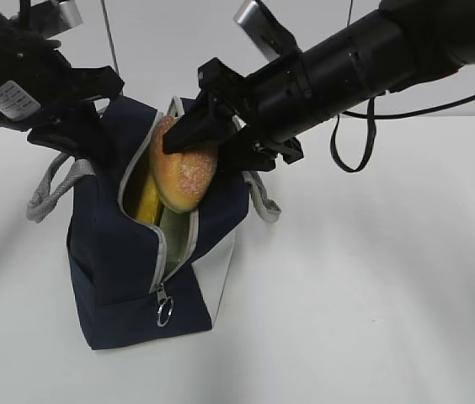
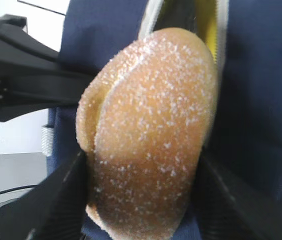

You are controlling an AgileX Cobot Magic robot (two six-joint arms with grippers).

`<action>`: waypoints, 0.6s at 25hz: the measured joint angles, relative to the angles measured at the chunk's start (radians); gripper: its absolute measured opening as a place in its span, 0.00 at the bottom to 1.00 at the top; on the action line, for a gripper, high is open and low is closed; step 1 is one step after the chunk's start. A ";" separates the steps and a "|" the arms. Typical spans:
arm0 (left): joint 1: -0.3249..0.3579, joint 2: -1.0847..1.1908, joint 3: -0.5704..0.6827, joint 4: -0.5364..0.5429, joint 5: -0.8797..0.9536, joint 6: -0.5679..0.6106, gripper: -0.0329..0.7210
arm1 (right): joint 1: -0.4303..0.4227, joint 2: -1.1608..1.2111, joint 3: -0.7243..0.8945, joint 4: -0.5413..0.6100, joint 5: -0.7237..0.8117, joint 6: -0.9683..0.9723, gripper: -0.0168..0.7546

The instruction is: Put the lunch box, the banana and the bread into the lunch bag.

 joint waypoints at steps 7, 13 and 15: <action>0.000 0.000 0.000 0.000 0.000 0.000 0.04 | 0.017 0.089 -0.057 0.006 -0.006 -0.004 0.59; 0.000 0.000 0.000 0.000 0.000 0.000 0.04 | 0.017 0.126 -0.097 0.006 -0.010 -0.004 0.75; 0.000 0.000 0.000 0.000 0.000 0.000 0.04 | 0.017 0.132 -0.098 0.006 -0.010 -0.004 0.83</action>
